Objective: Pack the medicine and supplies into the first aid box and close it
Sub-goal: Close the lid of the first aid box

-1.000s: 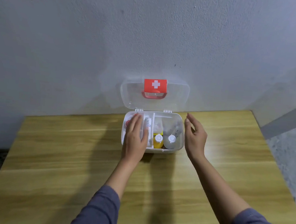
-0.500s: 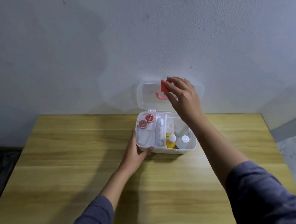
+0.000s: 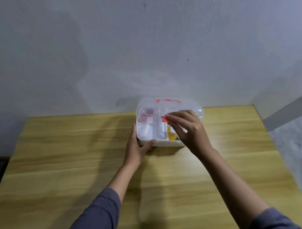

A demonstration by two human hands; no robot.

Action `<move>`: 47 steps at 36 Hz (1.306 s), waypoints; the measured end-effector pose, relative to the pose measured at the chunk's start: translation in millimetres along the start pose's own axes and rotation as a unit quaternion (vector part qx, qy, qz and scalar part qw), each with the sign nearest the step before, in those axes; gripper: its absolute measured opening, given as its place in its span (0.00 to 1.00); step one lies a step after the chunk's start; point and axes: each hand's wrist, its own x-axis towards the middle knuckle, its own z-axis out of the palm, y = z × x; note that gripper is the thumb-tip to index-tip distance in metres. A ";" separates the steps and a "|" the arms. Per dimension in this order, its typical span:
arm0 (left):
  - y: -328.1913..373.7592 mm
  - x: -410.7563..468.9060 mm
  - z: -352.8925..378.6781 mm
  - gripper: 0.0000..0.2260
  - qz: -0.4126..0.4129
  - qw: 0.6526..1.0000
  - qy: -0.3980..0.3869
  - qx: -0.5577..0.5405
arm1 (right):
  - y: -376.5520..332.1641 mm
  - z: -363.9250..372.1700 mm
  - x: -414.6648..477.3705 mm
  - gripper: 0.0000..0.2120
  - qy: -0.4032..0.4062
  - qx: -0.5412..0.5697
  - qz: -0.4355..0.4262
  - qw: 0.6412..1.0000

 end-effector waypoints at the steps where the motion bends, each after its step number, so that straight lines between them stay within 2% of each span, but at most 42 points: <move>1: -2.2 0.6 -0.4 0.40 -0.003 1.000 0.002 0.005 | -0.1 1.7 -9.6 0.09 -0.007 0.001 0.004 1.000; 4: -11.0 4.0 -2.2 0.45 -0.005 1.000 0.003 0.027 | 1.1 9.6 -37.1 0.09 -0.044 0.015 0.029 0.999; 9: -11.1 4.2 -2.6 0.40 0.023 0.999 0.013 0.039 | 4.1 20.8 -58.9 0.10 -0.069 0.032 0.059 0.995; 20: -13.4 6.2 -3.1 0.40 0.056 0.997 -0.012 0.048 | 8.6 25.3 -84.7 0.11 -0.101 0.010 0.061 0.993; 24: -13.1 6.3 -3.4 0.41 0.055 0.997 -0.016 0.046 | 9.7 22.0 -80.8 0.13 -0.083 -0.022 0.050 0.995; 27: -13.9 7.3 -4.0 0.41 0.053 0.997 -0.016 0.046 | 13.0 21.3 -67.9 0.17 -0.054 -0.037 0.080 0.995; 31: -12.8 6.5 -2.9 0.40 0.060 0.997 -0.011 0.052 | 20.4 25.8 -58.6 0.21 -0.083 -0.050 0.115 0.989; 40: -13.6 7.1 -2.6 0.39 0.063 0.995 -0.013 0.076 | 25.5 35.4 -63.2 0.19 -0.042 -0.050 0.104 0.992; 47: -8.0 4.2 -3.3 0.44 0.045 0.996 -0.036 0.070 | 22.3 21.3 -55.2 0.19 -0.087 -0.022 0.123 0.988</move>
